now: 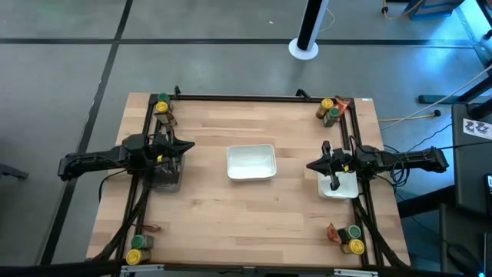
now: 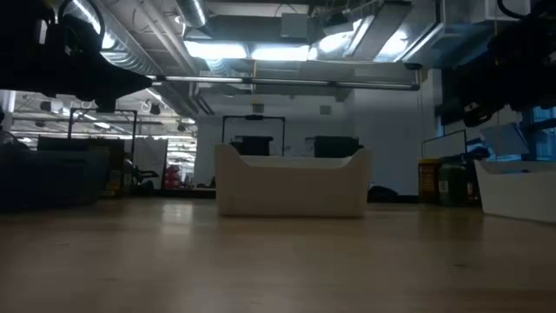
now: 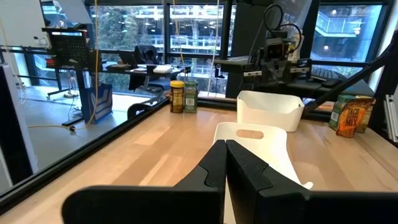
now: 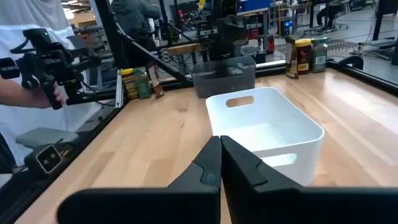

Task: Sort spices by type
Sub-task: Put the top right green seasoning bottle into the right white bin

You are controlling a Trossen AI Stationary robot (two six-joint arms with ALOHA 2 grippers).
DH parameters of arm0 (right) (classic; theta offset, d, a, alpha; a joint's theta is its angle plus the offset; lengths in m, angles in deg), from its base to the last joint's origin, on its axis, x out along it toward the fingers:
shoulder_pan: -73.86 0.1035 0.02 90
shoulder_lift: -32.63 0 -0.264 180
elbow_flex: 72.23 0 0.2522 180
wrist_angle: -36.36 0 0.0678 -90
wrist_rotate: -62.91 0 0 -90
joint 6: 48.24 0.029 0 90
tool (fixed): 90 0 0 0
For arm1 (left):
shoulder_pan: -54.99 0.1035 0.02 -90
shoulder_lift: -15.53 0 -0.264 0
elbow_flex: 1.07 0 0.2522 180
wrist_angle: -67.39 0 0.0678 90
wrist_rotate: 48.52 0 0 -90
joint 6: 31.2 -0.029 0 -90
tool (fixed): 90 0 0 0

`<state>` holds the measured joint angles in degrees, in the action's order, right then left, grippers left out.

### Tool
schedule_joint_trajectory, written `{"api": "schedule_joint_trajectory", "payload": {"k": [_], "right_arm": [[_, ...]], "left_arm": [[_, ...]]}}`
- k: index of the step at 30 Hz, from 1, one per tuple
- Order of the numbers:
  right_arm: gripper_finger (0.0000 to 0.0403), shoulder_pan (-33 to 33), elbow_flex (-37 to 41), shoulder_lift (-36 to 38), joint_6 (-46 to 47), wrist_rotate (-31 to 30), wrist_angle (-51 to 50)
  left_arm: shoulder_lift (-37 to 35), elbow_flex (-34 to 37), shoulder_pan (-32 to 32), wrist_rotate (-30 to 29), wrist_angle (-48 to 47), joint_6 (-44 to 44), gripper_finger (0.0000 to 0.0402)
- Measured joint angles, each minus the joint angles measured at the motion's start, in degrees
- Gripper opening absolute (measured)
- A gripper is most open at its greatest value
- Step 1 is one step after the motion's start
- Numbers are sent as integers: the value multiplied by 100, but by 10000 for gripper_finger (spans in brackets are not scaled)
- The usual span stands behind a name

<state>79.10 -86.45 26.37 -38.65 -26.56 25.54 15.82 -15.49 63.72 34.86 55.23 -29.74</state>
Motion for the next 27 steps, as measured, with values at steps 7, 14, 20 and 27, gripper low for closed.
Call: {"api": "schedule_joint_trajectory", "payload": {"k": [7, 14, 20, 27], "right_arm": [[8, 0, -23, 2, 224, -310, 802], [8, 0, -623, 0, -287, -1429, 575], [8, -1, -1343, -263, -1185, -3619, -117], [8, -2, -2404, -1029, -1467, -5827, -1175]], "left_arm": [[-1, 4, 0, -6, 1136, 68, 1], [2, 4, 37, -121, 1618, -273, 1], [144, 4, 283, -902, 2028, -1427, 1], [678, 4, 714, -1016, 2862, -2014, 1]]}}
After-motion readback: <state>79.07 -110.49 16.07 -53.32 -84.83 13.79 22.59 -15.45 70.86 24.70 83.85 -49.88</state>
